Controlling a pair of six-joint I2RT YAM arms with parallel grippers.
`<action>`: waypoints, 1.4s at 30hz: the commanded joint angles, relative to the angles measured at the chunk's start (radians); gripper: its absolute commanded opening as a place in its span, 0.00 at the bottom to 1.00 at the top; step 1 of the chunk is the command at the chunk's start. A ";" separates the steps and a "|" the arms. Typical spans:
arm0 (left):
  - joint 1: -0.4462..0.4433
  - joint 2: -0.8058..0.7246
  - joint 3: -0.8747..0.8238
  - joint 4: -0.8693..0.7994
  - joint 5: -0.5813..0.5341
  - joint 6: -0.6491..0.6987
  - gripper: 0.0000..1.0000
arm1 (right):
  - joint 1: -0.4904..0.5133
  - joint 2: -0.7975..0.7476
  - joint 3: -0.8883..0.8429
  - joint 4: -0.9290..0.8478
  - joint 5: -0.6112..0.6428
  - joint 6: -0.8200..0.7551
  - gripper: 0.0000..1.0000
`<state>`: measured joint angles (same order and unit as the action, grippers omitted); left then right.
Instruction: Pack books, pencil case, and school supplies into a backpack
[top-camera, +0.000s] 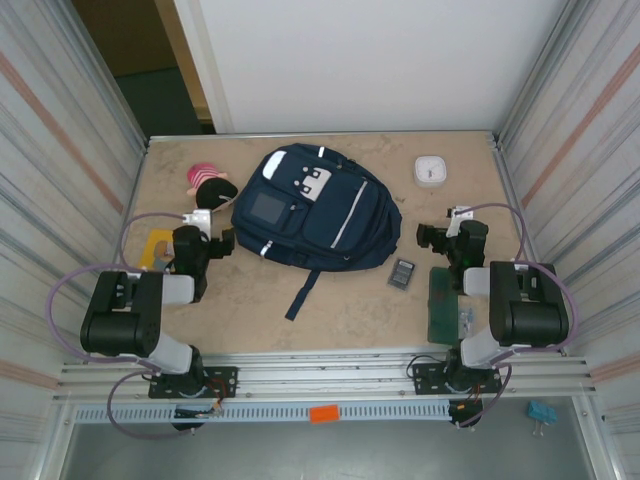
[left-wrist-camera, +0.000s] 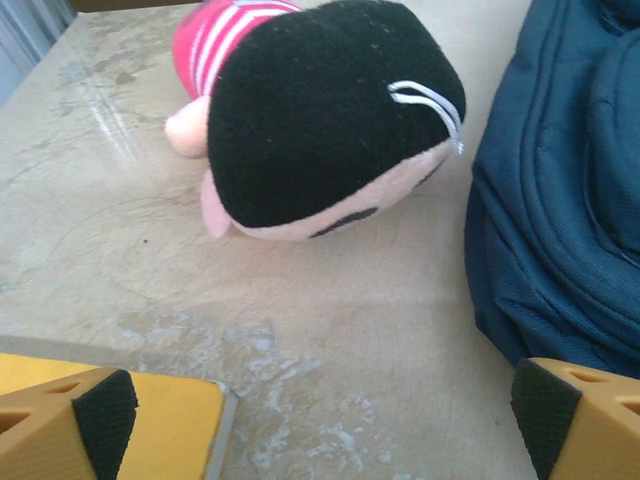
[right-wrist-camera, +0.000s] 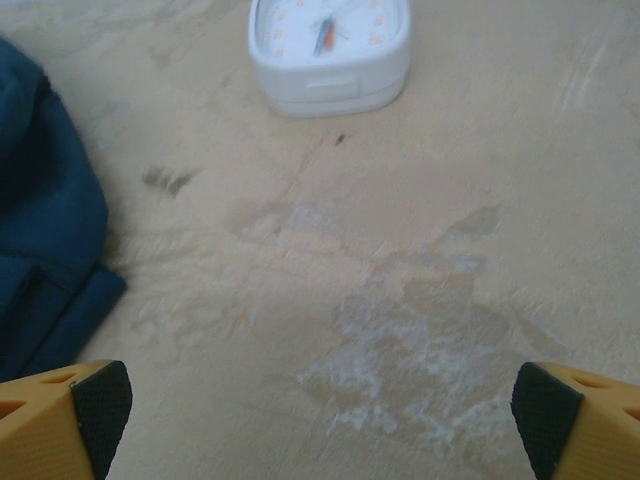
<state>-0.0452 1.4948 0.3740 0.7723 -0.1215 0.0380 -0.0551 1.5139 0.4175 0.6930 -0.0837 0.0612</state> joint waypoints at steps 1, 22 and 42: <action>0.000 -0.031 0.013 0.027 -0.044 -0.013 0.98 | 0.045 -0.120 0.174 -0.306 -0.077 -0.067 0.99; -0.105 -0.556 0.245 -0.864 0.288 -0.526 0.86 | 0.317 0.246 0.987 -0.840 -0.154 0.023 0.85; -0.165 -0.021 0.264 -0.504 0.511 -0.620 0.76 | 0.430 0.425 0.766 -0.877 -0.239 0.314 0.65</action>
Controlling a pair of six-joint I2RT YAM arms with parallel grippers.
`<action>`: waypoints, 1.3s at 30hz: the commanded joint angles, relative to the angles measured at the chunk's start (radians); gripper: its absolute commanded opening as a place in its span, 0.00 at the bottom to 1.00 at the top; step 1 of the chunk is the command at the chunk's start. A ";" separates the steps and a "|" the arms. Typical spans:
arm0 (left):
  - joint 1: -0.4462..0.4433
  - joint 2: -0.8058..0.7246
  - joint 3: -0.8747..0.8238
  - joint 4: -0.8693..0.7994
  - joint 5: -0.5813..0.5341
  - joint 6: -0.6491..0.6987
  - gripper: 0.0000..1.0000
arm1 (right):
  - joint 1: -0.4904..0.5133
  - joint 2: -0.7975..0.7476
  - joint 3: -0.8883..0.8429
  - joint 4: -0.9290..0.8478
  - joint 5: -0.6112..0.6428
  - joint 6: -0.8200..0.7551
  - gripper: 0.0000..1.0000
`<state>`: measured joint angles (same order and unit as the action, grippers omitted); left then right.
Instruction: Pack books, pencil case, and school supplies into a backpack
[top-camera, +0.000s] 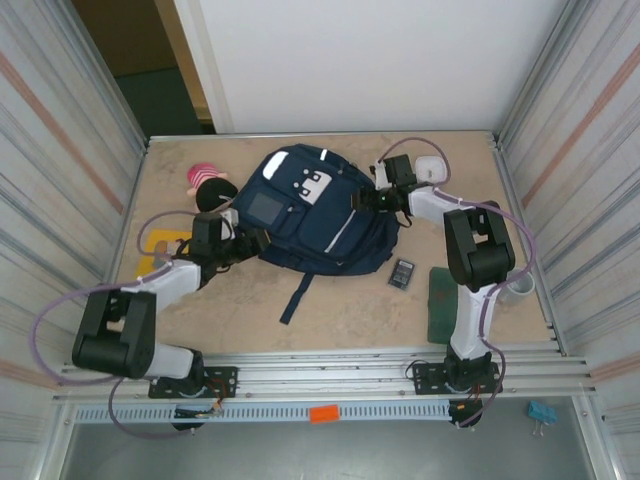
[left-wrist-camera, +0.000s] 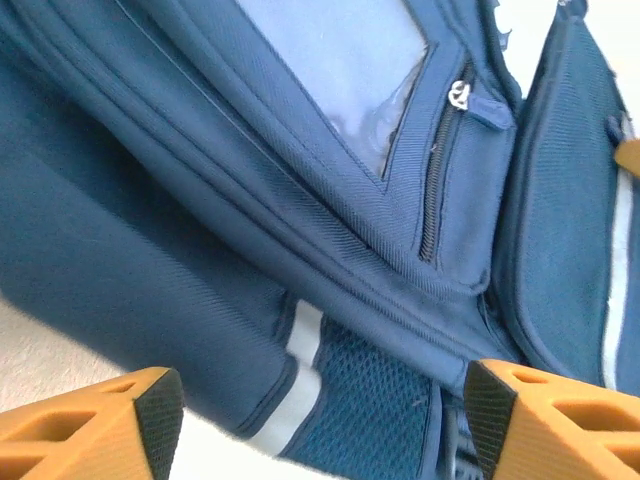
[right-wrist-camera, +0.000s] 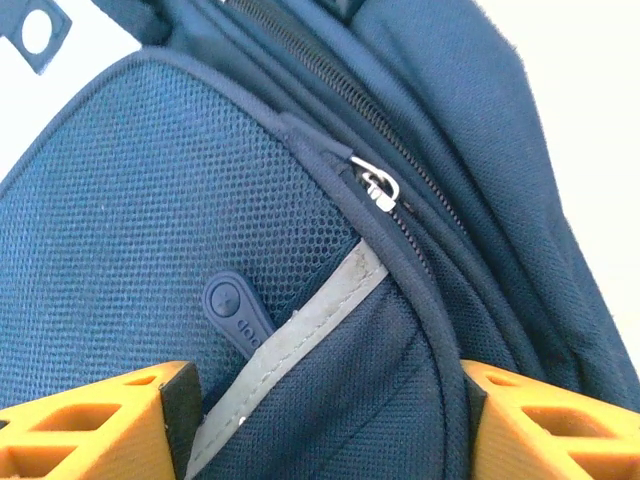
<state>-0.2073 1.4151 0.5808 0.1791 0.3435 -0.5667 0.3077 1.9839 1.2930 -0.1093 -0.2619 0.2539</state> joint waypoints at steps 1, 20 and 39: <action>-0.003 0.087 0.072 0.095 0.041 -0.015 0.76 | 0.091 -0.064 -0.141 -0.065 -0.067 0.140 0.65; 0.051 0.210 0.246 -0.034 0.042 0.130 0.72 | 0.572 -0.433 -0.389 0.045 0.263 0.503 0.65; -0.386 -0.331 0.340 -0.599 -0.165 0.861 0.75 | 0.297 -1.055 -0.748 0.109 0.062 0.507 0.70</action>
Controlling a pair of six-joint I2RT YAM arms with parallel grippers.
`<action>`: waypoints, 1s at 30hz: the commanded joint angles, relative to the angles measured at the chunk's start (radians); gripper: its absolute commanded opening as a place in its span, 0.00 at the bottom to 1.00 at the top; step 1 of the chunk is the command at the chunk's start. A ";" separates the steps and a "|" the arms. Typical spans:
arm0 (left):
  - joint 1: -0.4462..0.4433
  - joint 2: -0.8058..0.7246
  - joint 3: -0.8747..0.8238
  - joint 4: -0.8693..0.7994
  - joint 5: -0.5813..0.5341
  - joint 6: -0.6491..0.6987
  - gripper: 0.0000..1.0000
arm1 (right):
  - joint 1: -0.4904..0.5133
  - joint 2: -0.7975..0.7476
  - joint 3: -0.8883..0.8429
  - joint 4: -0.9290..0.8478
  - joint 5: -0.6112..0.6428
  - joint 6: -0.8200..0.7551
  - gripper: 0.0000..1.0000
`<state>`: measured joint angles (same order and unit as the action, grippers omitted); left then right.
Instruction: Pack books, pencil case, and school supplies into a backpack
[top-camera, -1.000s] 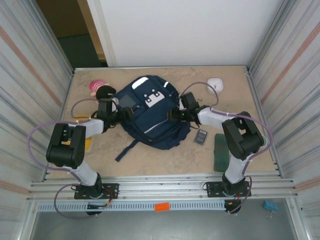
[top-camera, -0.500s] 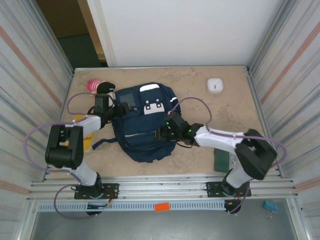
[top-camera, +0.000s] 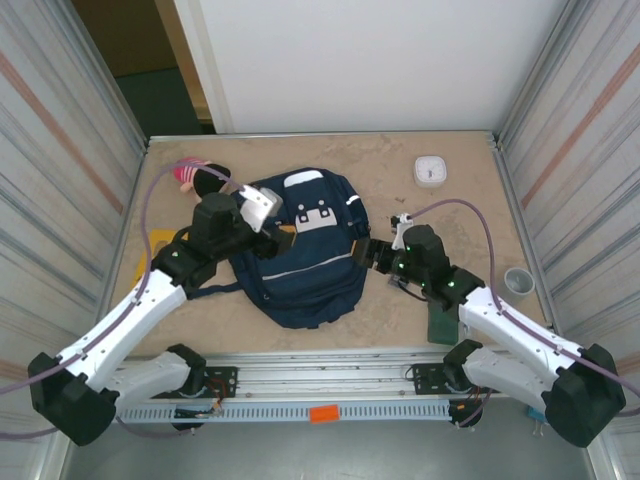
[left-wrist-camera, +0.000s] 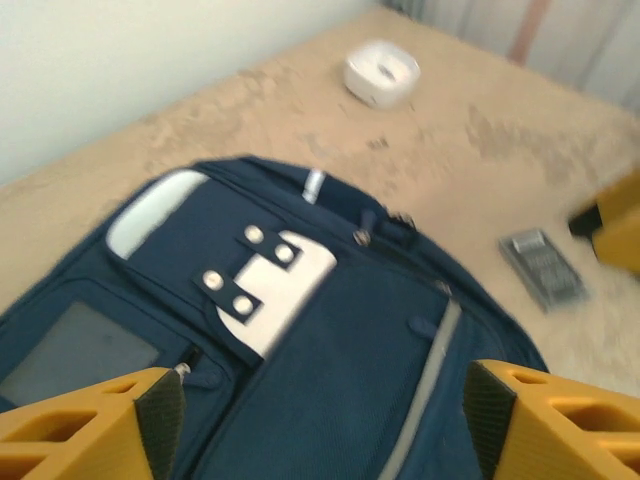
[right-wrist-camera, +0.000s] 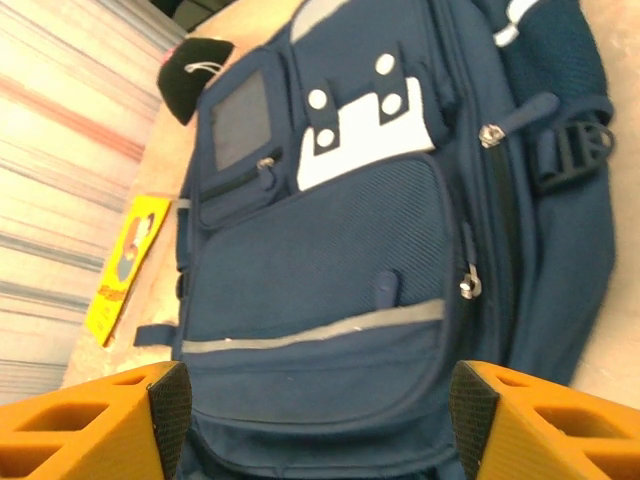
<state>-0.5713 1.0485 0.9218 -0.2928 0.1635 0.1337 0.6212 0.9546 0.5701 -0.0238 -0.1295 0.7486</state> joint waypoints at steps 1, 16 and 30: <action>-0.042 0.053 -0.011 -0.126 0.043 0.198 0.75 | -0.025 -0.027 -0.038 0.027 -0.076 0.024 0.70; -0.288 0.464 0.045 0.104 -0.137 0.292 0.91 | -0.052 -0.105 -0.156 -0.013 -0.043 0.082 0.70; -0.315 0.713 0.161 0.232 -0.264 0.243 0.99 | -0.072 -0.156 -0.202 -0.025 -0.045 0.083 0.73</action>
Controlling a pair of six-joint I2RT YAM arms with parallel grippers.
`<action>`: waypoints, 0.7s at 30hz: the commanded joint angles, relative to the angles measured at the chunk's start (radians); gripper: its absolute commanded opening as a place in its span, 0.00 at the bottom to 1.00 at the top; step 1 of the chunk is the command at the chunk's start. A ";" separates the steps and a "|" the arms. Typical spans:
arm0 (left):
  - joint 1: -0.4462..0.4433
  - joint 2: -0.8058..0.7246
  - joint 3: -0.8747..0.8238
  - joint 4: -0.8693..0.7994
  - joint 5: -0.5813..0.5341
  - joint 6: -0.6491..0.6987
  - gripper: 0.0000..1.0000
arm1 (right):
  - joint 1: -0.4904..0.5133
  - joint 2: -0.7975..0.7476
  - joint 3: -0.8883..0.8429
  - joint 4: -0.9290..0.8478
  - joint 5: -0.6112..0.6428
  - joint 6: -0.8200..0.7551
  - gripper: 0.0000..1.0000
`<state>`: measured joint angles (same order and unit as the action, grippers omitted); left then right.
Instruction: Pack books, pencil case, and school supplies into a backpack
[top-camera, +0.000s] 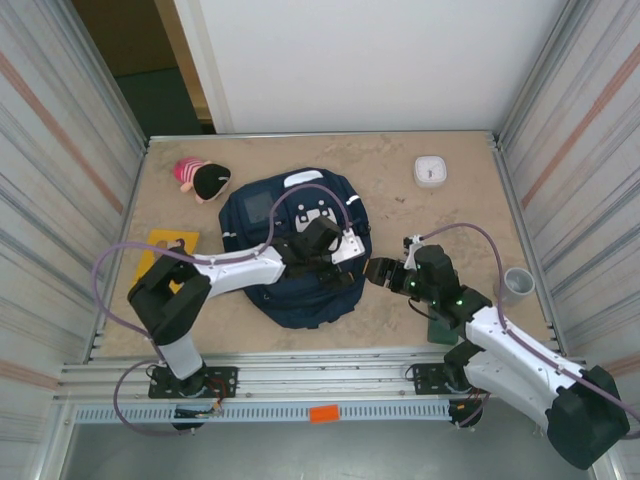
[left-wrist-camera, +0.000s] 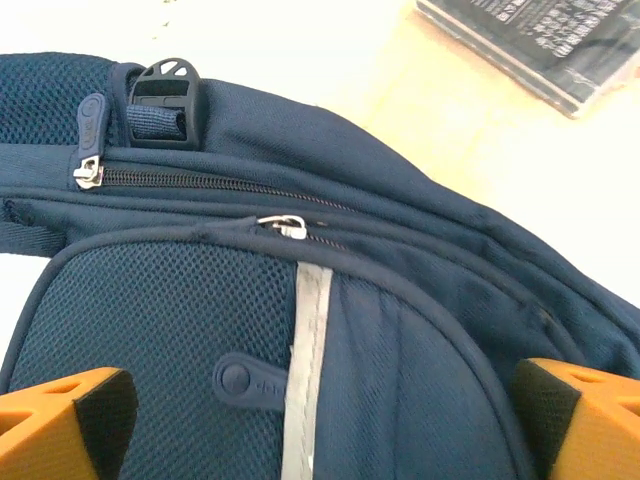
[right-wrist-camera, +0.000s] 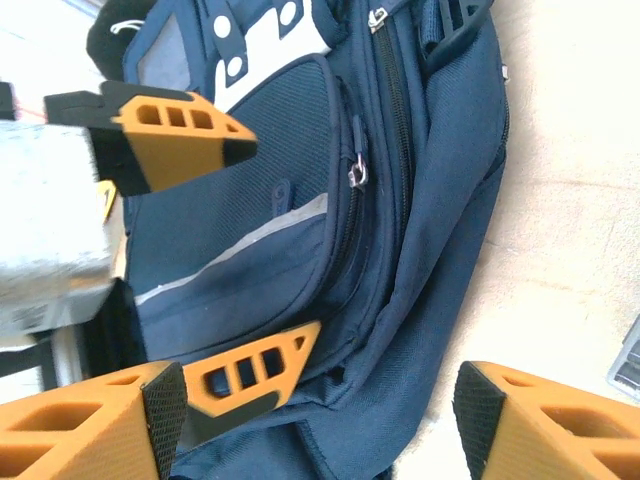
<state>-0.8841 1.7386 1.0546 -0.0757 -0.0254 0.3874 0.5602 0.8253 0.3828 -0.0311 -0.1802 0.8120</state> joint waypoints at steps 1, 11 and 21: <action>-0.003 0.033 0.027 0.015 -0.092 -0.009 0.98 | -0.015 -0.033 -0.018 -0.018 0.005 0.022 0.73; 0.001 -0.193 -0.082 0.035 0.058 0.089 0.00 | -0.046 -0.121 -0.071 0.064 -0.003 -0.017 0.74; 0.181 -0.549 -0.126 -0.144 0.580 0.164 0.00 | -0.057 -0.164 -0.078 0.176 -0.052 -0.171 0.86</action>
<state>-0.7483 1.2846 0.9325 -0.2150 0.3244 0.5129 0.5098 0.6575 0.3019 0.0700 -0.1902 0.7227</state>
